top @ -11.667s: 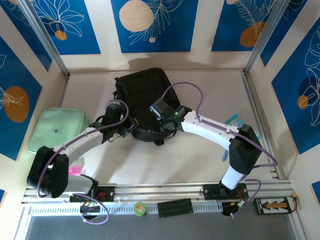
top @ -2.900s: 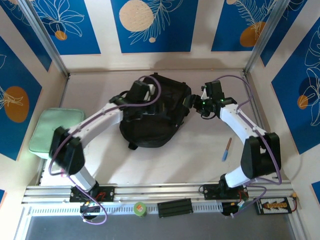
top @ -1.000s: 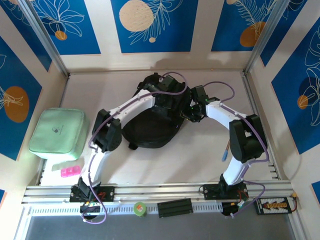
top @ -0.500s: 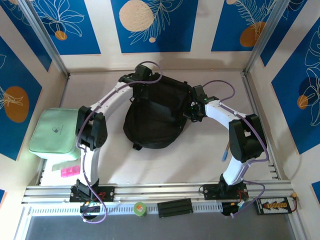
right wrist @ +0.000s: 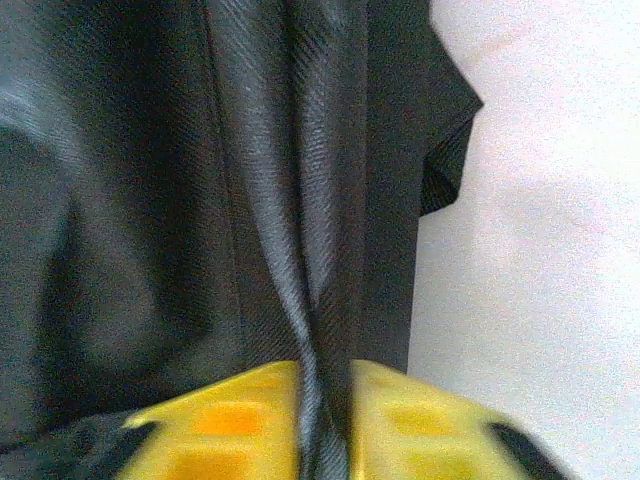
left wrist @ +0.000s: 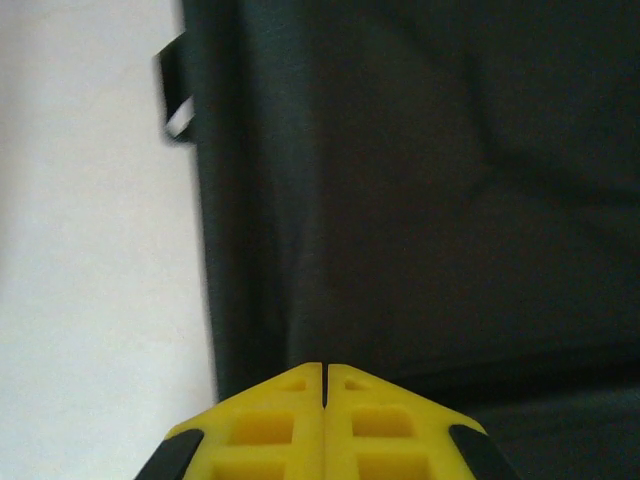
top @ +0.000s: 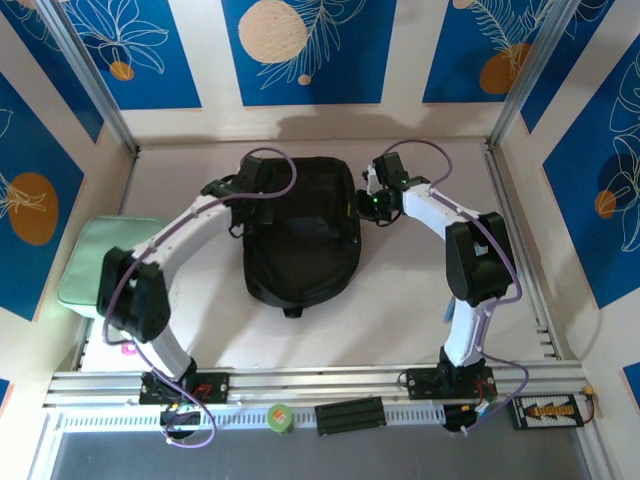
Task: Pack the student bag
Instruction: Unzip the student bag at the top-center of the table.
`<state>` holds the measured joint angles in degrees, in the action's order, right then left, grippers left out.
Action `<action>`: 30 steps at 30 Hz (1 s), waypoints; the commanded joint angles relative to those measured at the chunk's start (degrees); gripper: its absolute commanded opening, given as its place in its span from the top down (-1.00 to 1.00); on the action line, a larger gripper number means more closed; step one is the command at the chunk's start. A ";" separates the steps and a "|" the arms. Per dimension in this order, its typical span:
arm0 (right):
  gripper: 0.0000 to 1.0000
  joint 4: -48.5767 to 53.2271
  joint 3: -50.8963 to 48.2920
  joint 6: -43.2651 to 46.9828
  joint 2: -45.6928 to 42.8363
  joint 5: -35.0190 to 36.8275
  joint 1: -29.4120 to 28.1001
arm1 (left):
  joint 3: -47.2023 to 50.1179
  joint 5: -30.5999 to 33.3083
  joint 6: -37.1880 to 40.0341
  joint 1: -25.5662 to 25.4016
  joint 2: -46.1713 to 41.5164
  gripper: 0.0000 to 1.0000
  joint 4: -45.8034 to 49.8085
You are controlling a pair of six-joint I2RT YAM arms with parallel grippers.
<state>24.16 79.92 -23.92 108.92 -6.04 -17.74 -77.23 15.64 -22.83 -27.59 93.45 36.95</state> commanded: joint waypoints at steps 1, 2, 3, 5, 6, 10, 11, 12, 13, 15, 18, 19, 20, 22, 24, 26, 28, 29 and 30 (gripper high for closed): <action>0.06 0.56 2.32 2.21 -4.05 -3.98 0.76 | 6.46 -6.14 -3.57 0.36 -6.20 0.89 -3.89; -0.08 1.85 2.00 1.45 -5.91 -1.95 0.87 | 8.10 -6.99 -4.06 0.35 -7.61 0.82 -5.02; -0.19 4.00 1.55 0.77 -7.90 0.79 1.18 | 9.87 -7.57 -4.57 0.47 -9.09 0.69 -6.15; -0.29 8.33 -0.13 -1.15 -11.79 6.11 2.22 | 12.96 -7.89 -5.15 0.49 -11.69 0.45 -8.44; -0.33 10.48 -1.69 -2.13 -13.89 8.14 2.85 | 14.49 -7.80 -5.36 0.52 -13.02 0.40 -9.38; -0.41 16.18 -10.37 -6.22 -20.25 14.95 7.19 | 19.39 -7.23 -5.95 0.86 -18.24 0.03 -12.14; -0.42 17.45 -12.37 -7.23 -21.22 15.93 8.23 | 20.38 -7.12 -6.08 1.03 -19.58 -0.06 -12.34; -0.44 18.23 -14.52 -8.07 -22.31 16.27 10.04 | 21.43 -7.11 -6.22 1.28 -20.95 -0.15 -12.54; -0.45 18.51 -16.63 -8.46 -23.33 15.87 11.77 | 22.38 -7.06 -6.39 1.52 -22.55 -0.24 -12.42; -0.48 18.72 -19.70 -9.01 -24.68 15.64 14.71 | 24.08 -6.95 -6.53 2.02 -25.28 -0.42 -12.09; -0.49 20.61 -22.21 -9.76 -25.36 16.69 16.83 | 27.53 -7.41 -7.63 2.87 -29.16 -0.60 -12.14; -0.50 22.13 -22.47 -10.96 -25.51 19.17 17.15 | 28.66 -7.93 -8.00 3.22 -30.29 -0.63 -12.31; -0.50 23.77 -22.72 -12.18 -25.58 21.50 17.49 | 29.55 -8.35 -8.49 3.45 -31.02 -0.65 -12.50; -0.49 26.02 -24.36 -15.14 -26.62 25.24 18.74 | 31.05 -9.35 -9.33 3.99 -32.20 -0.69 -13.11; -0.49 26.20 -27.57 -17.52 -28.40 28.06 20.38 | 31.86 -9.98 -9.92 4.47 -32.70 -0.71 -13.56; -0.50 26.46 -31.03 -20.52 -30.24 29.12 22.96 | 32.06 -10.36 -9.63 4.78 -32.89 -0.73 -13.90; -0.54 25.46 -34.59 -22.89 -32.10 29.08 25.52 | 31.88 -10.32 -9.02 5.08 -32.91 -0.82 -13.66; -0.54 24.38 -36.07 -23.24 -32.81 27.17 27.13 | 31.80 -10.28 -8.56 5.20 -32.98 -0.85 -13.63; -0.53 22.33 -37.36 -22.67 -33.26 24.93 28.69 | 31.79 -10.44 -8.37 5.35 -33.07 -0.88 -13.53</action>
<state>47.11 45.43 -42.68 77.41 19.73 8.34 -45.67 6.44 -31.57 -23.18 61.54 24.69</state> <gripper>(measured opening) 0.769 0.929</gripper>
